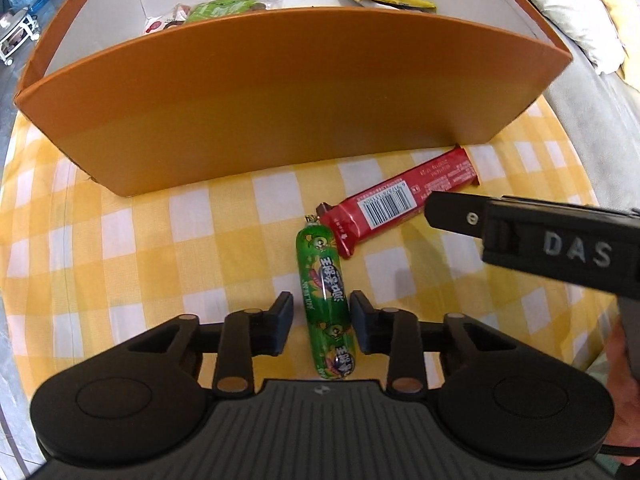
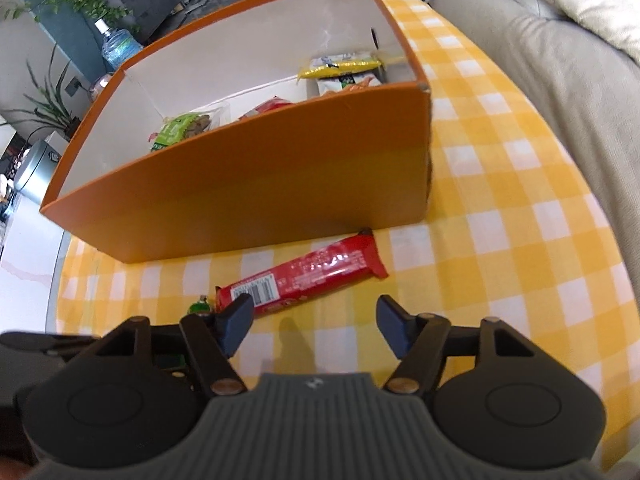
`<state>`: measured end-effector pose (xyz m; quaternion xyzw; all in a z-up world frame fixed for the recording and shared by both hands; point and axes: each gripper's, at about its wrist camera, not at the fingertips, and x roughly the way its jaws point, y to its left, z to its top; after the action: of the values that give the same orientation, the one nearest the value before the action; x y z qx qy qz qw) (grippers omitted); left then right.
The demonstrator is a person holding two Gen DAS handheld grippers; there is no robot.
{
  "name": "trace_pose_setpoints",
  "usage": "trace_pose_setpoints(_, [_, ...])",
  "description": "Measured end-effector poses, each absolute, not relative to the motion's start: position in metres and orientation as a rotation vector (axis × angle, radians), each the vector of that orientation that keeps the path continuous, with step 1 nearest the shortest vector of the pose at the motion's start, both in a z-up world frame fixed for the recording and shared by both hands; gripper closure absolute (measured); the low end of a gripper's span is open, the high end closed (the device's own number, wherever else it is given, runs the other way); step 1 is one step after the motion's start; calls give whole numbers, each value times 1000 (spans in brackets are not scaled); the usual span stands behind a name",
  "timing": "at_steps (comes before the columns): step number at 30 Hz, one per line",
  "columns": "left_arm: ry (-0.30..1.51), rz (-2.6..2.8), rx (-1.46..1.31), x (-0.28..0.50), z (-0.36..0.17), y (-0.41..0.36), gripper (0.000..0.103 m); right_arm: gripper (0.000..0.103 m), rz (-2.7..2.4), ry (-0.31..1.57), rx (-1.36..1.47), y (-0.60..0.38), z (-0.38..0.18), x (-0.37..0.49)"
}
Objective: Organize snacks
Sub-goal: 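Grasp the green sausage stick with left tool while right tool grasps the red wafer bar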
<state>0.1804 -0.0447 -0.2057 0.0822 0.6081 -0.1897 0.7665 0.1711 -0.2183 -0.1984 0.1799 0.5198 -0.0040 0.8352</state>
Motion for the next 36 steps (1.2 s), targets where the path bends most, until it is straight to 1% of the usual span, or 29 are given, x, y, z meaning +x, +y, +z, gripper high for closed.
trace_pose_setpoints(2, [1312,-405,173,182,-205,-42,72,37,-24,1112,413,-219,-203,176])
trace_pose_setpoints(9, [1289,-365,166,191,-200,-31,75,37,-94,1134,459,-218,-213,191])
trace_pose_setpoints(13, [1285,-369,180,190,-198,-30,75,37,-131,1133,472,-212,-217,200])
trace_pose_setpoints(16, [1288,-370,186,187,-199,-30,75,35,-165,1126,461,-206,-218,205])
trace_pose_setpoints(18, [1286,-374,194,186,-199,-31,75,32,-193,1123,458,-202,-218,207])
trace_pose_setpoints(23, [1291,-360,184,186,-202,-32,74,32,-275,1124,407,-186,-219,214])
trace_pose_setpoints(26, [1292,-355,175,186,-202,-30,73,37,-304,1127,347,-176,-220,216])
trace_pose_setpoints(28, [1292,-354,176,188,-204,-31,73,44,-296,1133,304,-174,-220,215])
trace_pose_setpoints(30, [1292,-355,178,188,-204,-32,73,57,-272,1141,253,-175,-219,212])
trace_pose_setpoints(36, [1305,-355,179,191,-206,-34,73,66,-149,1197,203,-191,-216,200])
